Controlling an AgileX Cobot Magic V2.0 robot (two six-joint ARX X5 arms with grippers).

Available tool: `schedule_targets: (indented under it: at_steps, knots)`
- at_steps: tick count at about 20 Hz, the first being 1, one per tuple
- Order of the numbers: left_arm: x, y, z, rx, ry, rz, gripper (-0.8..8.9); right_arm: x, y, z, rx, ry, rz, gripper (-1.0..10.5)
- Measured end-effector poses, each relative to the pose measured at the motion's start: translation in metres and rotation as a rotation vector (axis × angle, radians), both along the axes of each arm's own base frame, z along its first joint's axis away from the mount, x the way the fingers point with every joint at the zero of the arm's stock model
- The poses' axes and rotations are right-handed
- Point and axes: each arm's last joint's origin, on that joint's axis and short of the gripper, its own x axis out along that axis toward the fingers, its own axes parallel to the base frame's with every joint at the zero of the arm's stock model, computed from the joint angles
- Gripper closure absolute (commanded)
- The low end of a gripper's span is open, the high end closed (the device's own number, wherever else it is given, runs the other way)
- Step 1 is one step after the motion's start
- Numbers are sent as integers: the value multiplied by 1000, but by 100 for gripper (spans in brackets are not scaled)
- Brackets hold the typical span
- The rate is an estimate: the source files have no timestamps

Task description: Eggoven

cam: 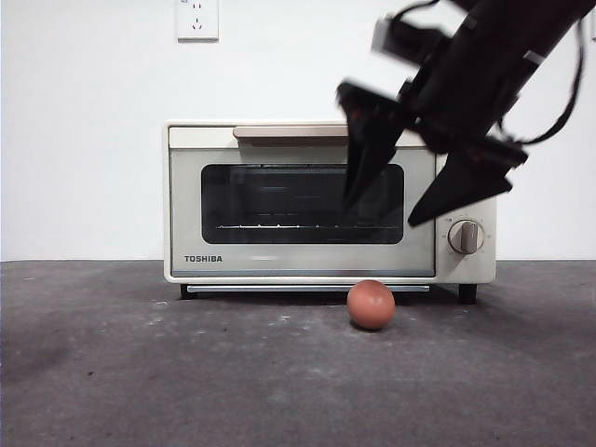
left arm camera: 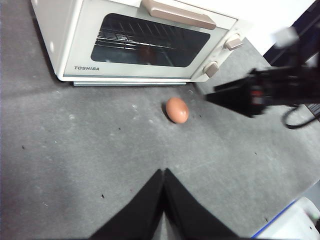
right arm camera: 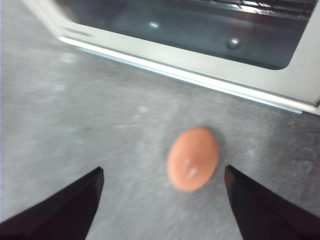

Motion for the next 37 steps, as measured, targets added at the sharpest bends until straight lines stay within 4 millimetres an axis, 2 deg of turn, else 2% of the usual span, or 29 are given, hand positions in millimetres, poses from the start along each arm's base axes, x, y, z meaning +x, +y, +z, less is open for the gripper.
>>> schedule_targets:
  at_steps: [4,16,26,32,37]
  knots:
    - [0,-2,0,0,0,-19,806,17,11,-20,-52,45,-21,563]
    - [1,-2,-1,0,11,-26,806,38,23,-64,-106,51,-61,563]
    - [3,-2,-1,0,19,-28,806,45,27,-79,-117,42,-76,571]
    - [3,-2,-1,0,19,-28,806,46,27,-78,-112,35,-82,658]
    - [3,-2,-1,0,19,-28,806,46,27,-80,-113,47,-88,780]
